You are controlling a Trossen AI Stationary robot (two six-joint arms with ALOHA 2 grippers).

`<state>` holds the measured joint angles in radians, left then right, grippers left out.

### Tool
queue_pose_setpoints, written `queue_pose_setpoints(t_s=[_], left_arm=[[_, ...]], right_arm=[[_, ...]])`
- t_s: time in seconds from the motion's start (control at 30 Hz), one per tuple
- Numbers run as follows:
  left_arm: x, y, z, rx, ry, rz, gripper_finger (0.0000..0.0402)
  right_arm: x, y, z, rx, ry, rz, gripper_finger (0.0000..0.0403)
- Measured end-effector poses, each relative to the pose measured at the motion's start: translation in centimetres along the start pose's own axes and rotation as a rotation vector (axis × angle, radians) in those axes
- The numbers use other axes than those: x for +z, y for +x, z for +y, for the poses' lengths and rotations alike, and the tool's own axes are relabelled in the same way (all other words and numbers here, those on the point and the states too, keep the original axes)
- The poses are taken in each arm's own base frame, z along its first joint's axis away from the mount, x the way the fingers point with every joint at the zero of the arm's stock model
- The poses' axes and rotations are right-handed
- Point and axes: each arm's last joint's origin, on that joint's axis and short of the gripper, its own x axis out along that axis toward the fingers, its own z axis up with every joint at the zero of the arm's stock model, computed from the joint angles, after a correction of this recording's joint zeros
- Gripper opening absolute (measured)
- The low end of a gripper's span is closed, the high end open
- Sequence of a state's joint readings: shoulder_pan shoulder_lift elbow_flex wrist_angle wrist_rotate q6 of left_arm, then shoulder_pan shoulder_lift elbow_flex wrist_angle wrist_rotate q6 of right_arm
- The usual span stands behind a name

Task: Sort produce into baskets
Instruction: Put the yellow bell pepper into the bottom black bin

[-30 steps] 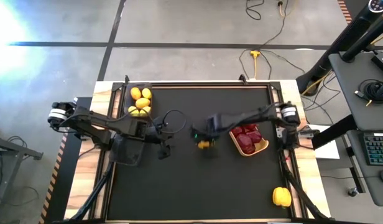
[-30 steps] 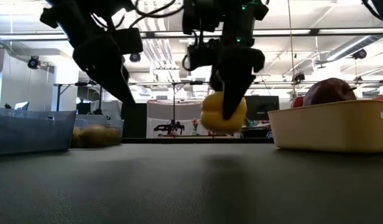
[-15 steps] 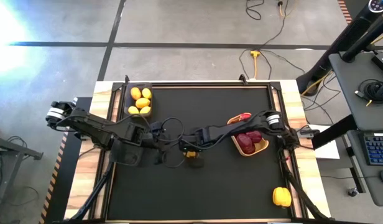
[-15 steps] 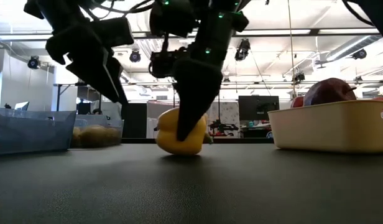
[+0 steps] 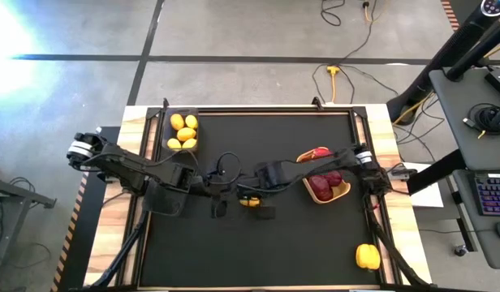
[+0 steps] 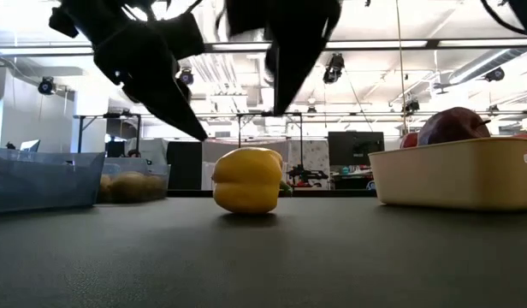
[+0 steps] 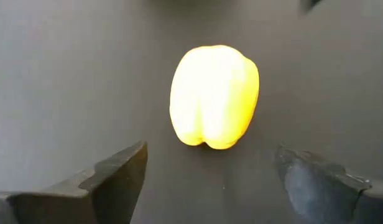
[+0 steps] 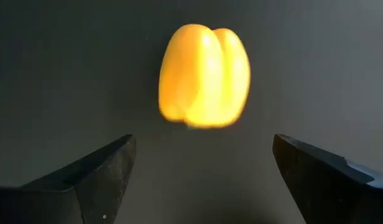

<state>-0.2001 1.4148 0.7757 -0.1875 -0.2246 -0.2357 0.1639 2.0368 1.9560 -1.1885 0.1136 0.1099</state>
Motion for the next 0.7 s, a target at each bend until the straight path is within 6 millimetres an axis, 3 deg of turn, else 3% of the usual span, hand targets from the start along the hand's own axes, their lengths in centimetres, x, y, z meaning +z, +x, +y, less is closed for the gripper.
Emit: queue_pose_setpoints(t_s=[0.13, 0.37, 0.57, 0.7], left_arm=[[0.4, 1.0, -0.3, -0.001, 0.011, -0.004, 0.0352], [2.4, 3.7, -1.3, 0.008, 0.087, 0.022, 0.0398], [3.5, 8.0, -1.3, 0.043, 0.090, 0.097, 0.0390], [3.6, 10.5, -1.1, 0.067, 0.093, 0.175, 0.0388]], right_arm=[[-1.5, -4.5, 1.8, -0.074, 0.006, -0.031, 0.0370], [-5.1, -11.9, 4.6, -0.138, 0.211, -0.222, 0.0370], [-8.2, -15.5, 7.4, -0.152, 0.334, -0.337, 0.0370], [-9.9, -16.3, 9.1, -0.133, 0.377, -0.328, 0.0370]])
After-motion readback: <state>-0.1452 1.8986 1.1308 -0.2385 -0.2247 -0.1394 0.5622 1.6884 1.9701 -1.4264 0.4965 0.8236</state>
